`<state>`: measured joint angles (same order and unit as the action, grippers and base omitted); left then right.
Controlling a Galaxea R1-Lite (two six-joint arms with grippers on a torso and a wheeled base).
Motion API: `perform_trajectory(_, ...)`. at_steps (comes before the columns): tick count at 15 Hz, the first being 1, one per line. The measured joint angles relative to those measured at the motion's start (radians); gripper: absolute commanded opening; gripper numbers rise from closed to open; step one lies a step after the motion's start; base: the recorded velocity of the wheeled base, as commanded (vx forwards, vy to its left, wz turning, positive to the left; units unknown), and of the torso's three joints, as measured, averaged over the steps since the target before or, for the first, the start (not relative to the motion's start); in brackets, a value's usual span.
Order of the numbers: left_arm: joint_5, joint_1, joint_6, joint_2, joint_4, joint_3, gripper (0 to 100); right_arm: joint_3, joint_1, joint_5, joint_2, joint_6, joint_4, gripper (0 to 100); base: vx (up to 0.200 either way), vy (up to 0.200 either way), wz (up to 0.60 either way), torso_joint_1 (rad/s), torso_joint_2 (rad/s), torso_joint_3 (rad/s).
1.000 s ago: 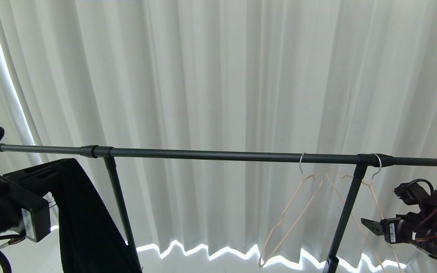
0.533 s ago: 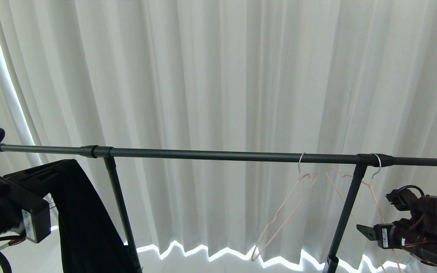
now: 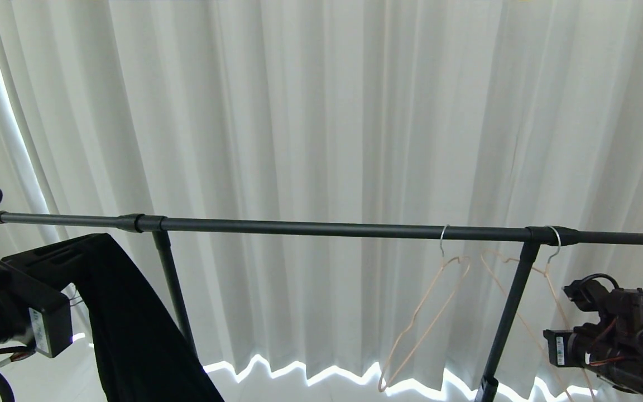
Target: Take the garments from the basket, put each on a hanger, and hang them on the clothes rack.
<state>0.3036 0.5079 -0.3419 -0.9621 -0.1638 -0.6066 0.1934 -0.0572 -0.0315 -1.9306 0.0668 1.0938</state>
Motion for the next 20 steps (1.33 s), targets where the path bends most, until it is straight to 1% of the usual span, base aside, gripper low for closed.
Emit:
perform_trajectory(4,0.0,0.0,0.0,0.0,0.0,-0.001,0,-0.009,0.0,-0.001,0.019,0.02,-0.001,0,0.0,0.0,0.0,0.0,0.0,0.0)
perform_trajectory(9,-0.002,0.0,0.0,-0.001,0.0,0.0,0,-0.034,-0.001,-0.003,0.089,0.037,0.001,0,0.0,0.0,0.0,0.0,0.0,0.0)
perform_trajectory(12,-0.002,0.0,0.001,-0.001,0.0,0.001,0,-0.061,-0.001,-0.001,0.132,0.035,0.061,0,0.0,0.0,0.0,0.0,0.0,0.0)
perform_trajectory(14,-0.002,0.0,0.001,-0.005,0.0,0.001,0,-0.104,-0.001,0.001,0.148,0.03,0.114,0,0.0,0.0,0.0,0.0,0.0,0.0)
perform_trajectory(15,-0.002,0.0,0.0,-0.008,0.0,0.004,0,-0.122,-0.001,0.005,0.154,0.029,0.131,0,0.0,0.0,0.0,0.0,0.0,0.0)
perform_trajectory(16,-0.002,0.0,-0.001,-0.011,0.0,0.008,0,-0.148,-0.001,0.03,0.162,0.029,0.151,0,0.0,0.0,0.0,0.0,0.0,0.0)
perform_trajectory(18,-0.002,0.0,-0.006,-0.013,0.0,0.009,0,-0.18,-0.001,0.06,0.19,0.029,0.159,0,0.0,0.0,0.0,0.0,0.0,0.0)
perform_trajectory(20,0.001,-0.001,-0.007,-0.013,-0.001,0.01,0,-0.188,-0.001,0.063,0.229,0.024,0.161,0,0.0,0.0,0.0,0.0,0.0,0.0)
